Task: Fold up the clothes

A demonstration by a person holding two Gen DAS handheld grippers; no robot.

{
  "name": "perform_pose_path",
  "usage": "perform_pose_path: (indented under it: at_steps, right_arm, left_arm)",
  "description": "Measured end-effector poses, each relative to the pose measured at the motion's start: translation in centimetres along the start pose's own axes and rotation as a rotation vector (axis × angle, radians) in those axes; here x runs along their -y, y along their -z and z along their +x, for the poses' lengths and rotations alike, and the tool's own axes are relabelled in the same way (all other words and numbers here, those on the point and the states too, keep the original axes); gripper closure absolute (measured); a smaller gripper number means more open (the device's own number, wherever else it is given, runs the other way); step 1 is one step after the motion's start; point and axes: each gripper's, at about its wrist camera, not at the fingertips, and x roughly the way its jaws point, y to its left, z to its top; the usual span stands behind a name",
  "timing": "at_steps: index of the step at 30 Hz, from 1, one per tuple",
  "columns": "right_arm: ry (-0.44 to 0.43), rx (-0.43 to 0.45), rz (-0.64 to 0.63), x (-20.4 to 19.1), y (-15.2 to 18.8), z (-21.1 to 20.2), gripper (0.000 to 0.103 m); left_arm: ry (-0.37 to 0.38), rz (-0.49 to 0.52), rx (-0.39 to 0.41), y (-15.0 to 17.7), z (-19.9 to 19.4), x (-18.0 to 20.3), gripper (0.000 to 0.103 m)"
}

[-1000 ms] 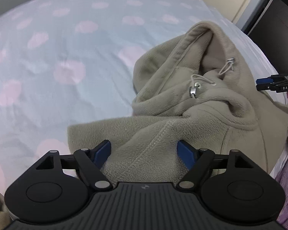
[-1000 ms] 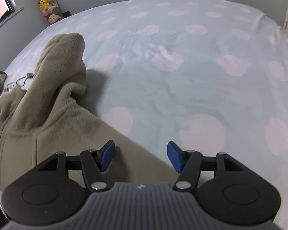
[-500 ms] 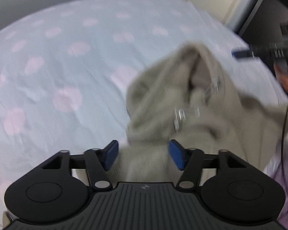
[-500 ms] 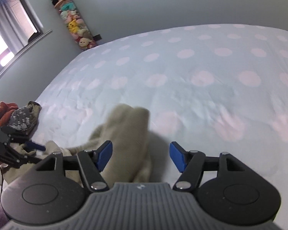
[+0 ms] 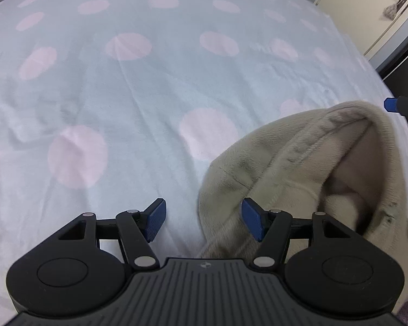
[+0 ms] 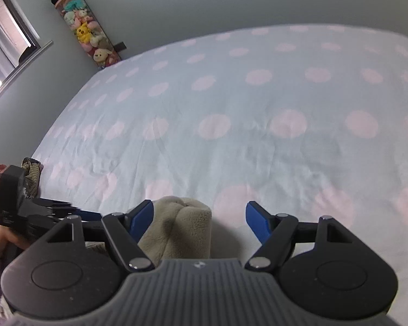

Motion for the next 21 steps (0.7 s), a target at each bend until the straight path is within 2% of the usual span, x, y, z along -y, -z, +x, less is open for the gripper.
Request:
perform_pose_path:
  at_steps: [2,3,4,5,6,7,8,10,11,12,15,21]
  right_arm:
    - [-0.027,-0.027,0.031,0.5,-0.1,1.1,0.026]
    - [-0.037,-0.042,0.043,0.7,0.0,1.7,0.026]
    - [-0.044,-0.057,0.051,0.8,0.2,2.1,0.026]
    - [-0.052,-0.073,0.056,0.8,0.5,2.5,0.029]
    - [-0.059,-0.087,0.059,0.8,0.7,2.9,0.033]
    - [-0.062,-0.097,0.054,0.7,0.8,3.1,0.045]
    - [-0.063,-0.108,0.040,0.5,0.9,3.2,0.064]
    - [-0.058,-0.125,0.003,0.0,1.2,3.3,0.076]
    - [-0.042,-0.126,-0.033,-0.4,1.3,3.1,0.085]
    - [-0.026,-0.126,-0.064,-0.7,1.4,2.9,0.088]
    - [0.022,-0.098,-0.129,-1.7,1.1,1.8,0.091]
    - [0.112,0.005,-0.295,-4.7,-2.6,-1.6,0.092]
  left_arm:
    - [0.002,-0.032,-0.014,-0.2,1.0,-0.1,0.045]
    - [0.008,-0.052,-0.020,-0.4,1.5,-0.2,0.058]
    - [0.019,-0.061,-0.030,-0.5,1.8,-0.1,0.079]
    - [0.030,-0.069,-0.041,-0.6,2.1,0.0,0.086]
    - [0.039,-0.074,-0.050,-0.7,2.4,0.1,0.088]
    - [0.027,-0.047,-0.044,-0.7,2.3,0.7,0.093]
    - [0.015,-0.022,-0.036,-0.8,2.3,1.3,0.096]
    - [-0.005,0.003,-0.002,-1.3,1.2,2.2,0.098]
    - [-0.015,0.016,0.014,-1.5,0.7,2.6,0.098]
    - [-0.025,0.029,0.031,-1.8,0.2,3.0,0.099]
    - [-0.072,0.079,0.103,-3.0,-2.1,4.5,0.099]
    - [-0.204,0.175,0.329,-9.6,-10.9,7.5,0.100]
